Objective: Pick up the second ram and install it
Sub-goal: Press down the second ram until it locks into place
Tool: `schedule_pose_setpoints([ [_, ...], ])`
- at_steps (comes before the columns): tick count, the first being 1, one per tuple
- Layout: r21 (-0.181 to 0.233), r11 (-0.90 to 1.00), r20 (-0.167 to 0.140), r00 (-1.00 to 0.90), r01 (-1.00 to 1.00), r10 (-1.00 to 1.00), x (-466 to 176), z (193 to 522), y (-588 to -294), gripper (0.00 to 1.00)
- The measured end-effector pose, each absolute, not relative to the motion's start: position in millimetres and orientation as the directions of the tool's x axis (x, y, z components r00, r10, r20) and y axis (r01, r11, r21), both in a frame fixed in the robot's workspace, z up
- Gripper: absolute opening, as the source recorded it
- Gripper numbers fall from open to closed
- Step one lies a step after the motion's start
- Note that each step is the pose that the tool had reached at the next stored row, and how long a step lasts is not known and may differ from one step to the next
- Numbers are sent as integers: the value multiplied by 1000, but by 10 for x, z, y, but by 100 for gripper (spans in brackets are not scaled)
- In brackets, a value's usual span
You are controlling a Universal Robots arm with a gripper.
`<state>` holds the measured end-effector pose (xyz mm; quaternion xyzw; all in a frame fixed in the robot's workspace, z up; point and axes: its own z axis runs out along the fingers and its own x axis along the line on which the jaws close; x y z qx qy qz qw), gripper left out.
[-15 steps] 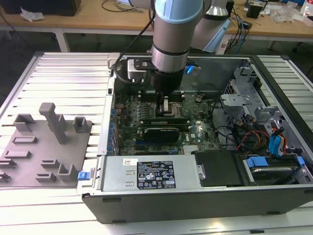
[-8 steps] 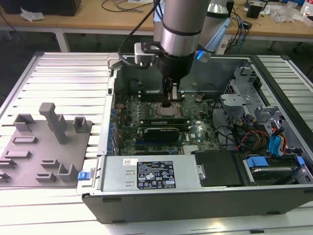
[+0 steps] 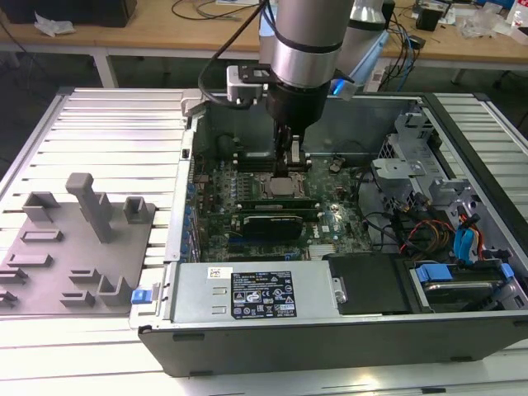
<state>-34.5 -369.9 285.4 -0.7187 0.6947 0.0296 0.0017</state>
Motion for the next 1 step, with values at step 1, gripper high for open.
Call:
schedule_pose_setpoints([
  [1,39,-35,-45,33,-999,-998,-345,2854,-3699,11],
])
